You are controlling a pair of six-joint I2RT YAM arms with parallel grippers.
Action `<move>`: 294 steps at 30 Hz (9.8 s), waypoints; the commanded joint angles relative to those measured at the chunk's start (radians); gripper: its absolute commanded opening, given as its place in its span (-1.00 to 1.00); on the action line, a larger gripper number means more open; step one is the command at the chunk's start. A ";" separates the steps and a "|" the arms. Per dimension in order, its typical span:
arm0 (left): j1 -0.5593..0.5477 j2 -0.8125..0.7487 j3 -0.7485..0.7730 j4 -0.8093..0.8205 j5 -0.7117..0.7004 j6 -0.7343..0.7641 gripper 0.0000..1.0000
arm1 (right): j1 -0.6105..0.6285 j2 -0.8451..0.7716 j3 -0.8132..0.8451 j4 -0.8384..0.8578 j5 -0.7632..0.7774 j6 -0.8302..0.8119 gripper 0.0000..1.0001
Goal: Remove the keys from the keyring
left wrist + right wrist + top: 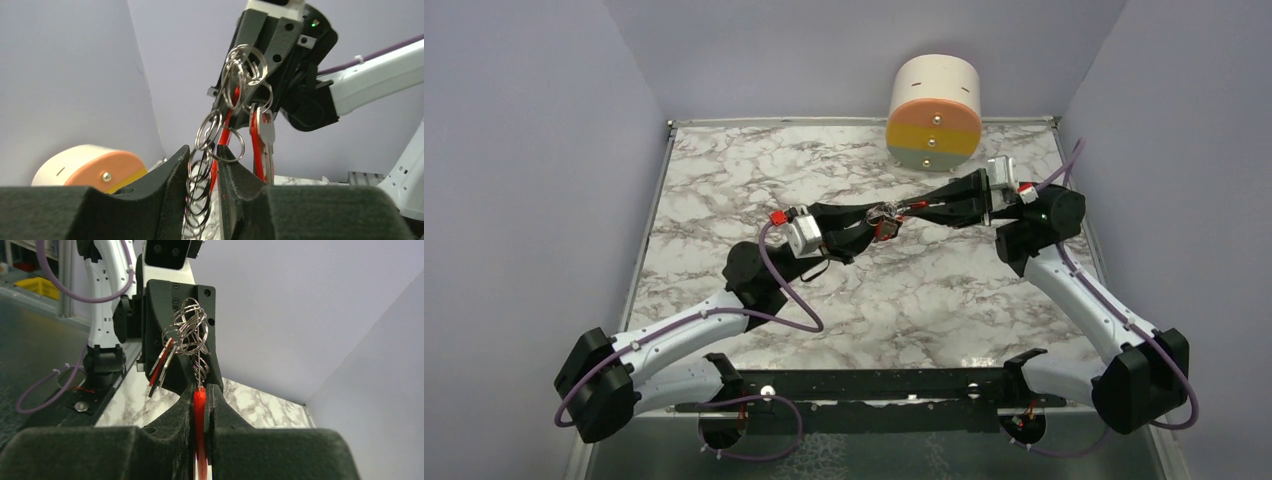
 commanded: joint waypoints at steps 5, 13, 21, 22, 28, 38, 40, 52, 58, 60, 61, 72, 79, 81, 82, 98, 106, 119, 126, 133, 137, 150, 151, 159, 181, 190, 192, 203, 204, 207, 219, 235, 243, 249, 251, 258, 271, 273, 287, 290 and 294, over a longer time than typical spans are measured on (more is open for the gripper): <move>-0.006 -0.095 0.021 -0.242 -0.138 0.122 -0.40 | -0.004 -0.026 -0.008 -0.135 0.122 -0.180 -0.97; -0.005 -0.119 0.019 -0.340 -0.221 0.193 -0.39 | -0.005 -0.033 -0.016 -0.139 0.144 -0.188 -0.97; -0.005 -0.189 0.045 -0.493 -0.413 0.322 -0.41 | -0.005 -0.058 0.000 -0.307 0.203 -0.312 -0.97; -0.005 -0.196 0.056 -0.520 -0.432 0.342 -0.41 | -0.004 -0.062 -0.001 -0.323 0.213 -0.323 -0.97; -0.006 -0.220 0.147 -0.614 -0.484 0.408 -0.41 | -0.005 -0.098 -0.027 -0.393 0.287 -0.385 -0.97; -0.005 -0.198 0.300 -0.678 -0.293 0.338 -0.65 | -0.004 -0.125 -0.036 -0.455 0.315 -0.438 -0.97; -0.006 -0.181 0.333 -0.695 -0.215 0.314 -0.65 | -0.005 -0.126 -0.035 -0.468 0.320 -0.448 -0.97; -0.022 -0.026 0.486 -0.824 0.034 0.233 -0.67 | -0.004 -0.131 -0.022 -0.532 0.367 -0.513 -0.97; -0.051 -0.049 0.472 -0.836 -0.034 0.231 -0.65 | -0.004 -0.127 -0.032 -0.523 0.385 -0.520 -0.97; -0.061 -0.054 0.463 -0.830 -0.060 0.227 -0.79 | -0.004 -0.127 -0.044 -0.506 0.396 -0.517 -0.97; -0.064 -0.055 0.458 -0.830 -0.076 0.229 -0.82 | -0.004 -0.129 -0.052 -0.493 0.405 -0.515 -0.97; -0.087 -0.061 0.386 -0.776 -0.361 0.293 -0.70 | -0.005 -0.154 -0.079 -0.474 0.423 -0.541 -0.97; -0.089 -0.061 0.363 -0.727 -0.374 0.295 -0.70 | -0.003 -0.160 -0.087 -0.480 0.415 -0.549 -0.97; -0.089 -0.071 0.359 -0.714 -0.360 0.290 -0.70 | -0.003 -0.159 -0.086 -0.483 0.416 -0.555 -0.97; -0.089 -0.073 0.360 -0.711 -0.349 0.287 -0.69 | -0.003 -0.158 -0.086 -0.485 0.415 -0.557 -0.97; -0.090 -0.033 0.401 -0.705 -0.250 0.263 -0.35 | 0.002 -0.165 -0.097 -0.510 0.425 -0.609 -0.97; -0.091 -0.016 0.400 -0.701 -0.232 0.269 -0.37 | 0.008 -0.177 -0.109 -0.513 0.429 -0.630 -0.97; -0.091 0.003 0.390 -0.675 -0.224 0.245 -0.65 | 0.015 -0.179 -0.110 -0.518 0.432 -0.638 -0.97; -0.091 0.012 0.386 -0.659 -0.234 0.248 -0.65 | 0.023 -0.178 -0.109 -0.524 0.429 -0.644 -0.97; -0.091 0.009 0.379 -0.653 -0.264 0.257 -0.68 | 0.029 -0.182 -0.107 -0.528 0.429 -0.649 -0.97; -0.091 0.009 0.374 -0.651 -0.281 0.265 -0.79 | 0.035 -0.183 -0.106 -0.531 0.424 -0.653 -0.97; -0.092 -0.016 0.344 -0.613 -0.341 0.288 -1.00 | 0.046 -0.189 -0.101 -0.547 0.425 -0.671 -0.97; -0.092 -0.025 0.340 -0.606 -0.344 0.290 -1.00 | 0.046 -0.188 -0.102 -0.547 0.426 -0.673 -0.97; -0.092 -0.061 0.307 -0.573 -0.399 0.309 -1.00 | 0.048 -0.184 -0.098 -0.552 0.429 -0.679 -0.97; -0.092 -0.064 0.294 -0.482 -0.453 0.328 -1.00 | 0.051 -0.192 -0.083 -0.615 0.326 -0.720 -0.97; -0.092 -0.076 0.303 -0.483 -0.418 0.300 -1.00 | 0.051 -0.184 -0.079 -0.633 0.319 -0.736 -0.97; -0.093 -0.083 0.297 -0.483 -0.415 0.297 -1.00 | 0.051 -0.186 -0.085 -0.623 0.328 -0.733 -0.97; -0.093 -0.153 0.283 -0.598 -0.437 0.281 -0.70 | 0.051 -0.183 -0.090 -0.613 0.370 -0.735 -0.97; -0.093 -0.159 0.278 -0.619 -0.433 0.273 -0.70 | 0.050 -0.184 -0.089 -0.613 0.371 -0.735 -0.97; -0.092 -0.174 0.253 -0.665 -0.417 0.260 -0.62 | 0.050 -0.188 -0.092 -0.611 0.376 -0.735 -0.97; -0.092 -0.232 0.151 -0.662 -0.391 0.287 -0.44 | 0.051 -0.193 -0.090 -0.610 0.376 -0.728 -0.97; -0.092 -0.222 0.136 -0.597 -0.485 0.517 -0.20 | 0.051 -0.179 -0.080 -0.618 0.351 -0.717 -0.97; -0.092 -0.243 0.075 -0.585 -0.449 0.847 -0.13 | 0.051 -0.168 -0.068 -0.622 0.343 -0.709 -0.97; -0.092 -0.294 0.087 -0.546 -0.415 0.738 -0.04 | 0.051 -0.165 -0.067 -0.618 0.341 -0.705 -0.97; -0.091 -0.296 0.100 -0.546 -0.395 0.681 -0.13 | 0.051 -0.164 -0.069 -0.615 0.341 -0.701 -0.97; -0.089 -0.244 0.175 -0.546 -0.331 0.510 -0.53 | 0.051 -0.171 -0.072 -0.613 0.344 -0.698 -0.97; -0.062 -0.217 0.234 -0.631 -0.273 0.359 -0.35 | 0.051 -0.209 -0.077 -0.628 0.344 -0.700 -0.97; -0.057 -0.227 0.208 -0.648 -0.284 0.396 -0.35 | 0.051 -0.218 -0.082 -0.631 0.346 -0.703 -0.97; 0.030 -0.305 -0.006 -0.543 -0.347 0.551 -0.45 | 0.051 -0.207 -0.065 -0.630 0.291 -0.680 -0.97; 0.066 -0.300 -0.001 -0.526 -0.303 0.525 -0.46 | 0.052 -0.207 -0.064 -0.630 0.291 -0.681 -0.97; 0.081 -0.312 0.014 -0.513 -0.265 0.486 -0.53 | 0.051 -0.208 -0.066 -0.630 0.302 -0.685 -0.97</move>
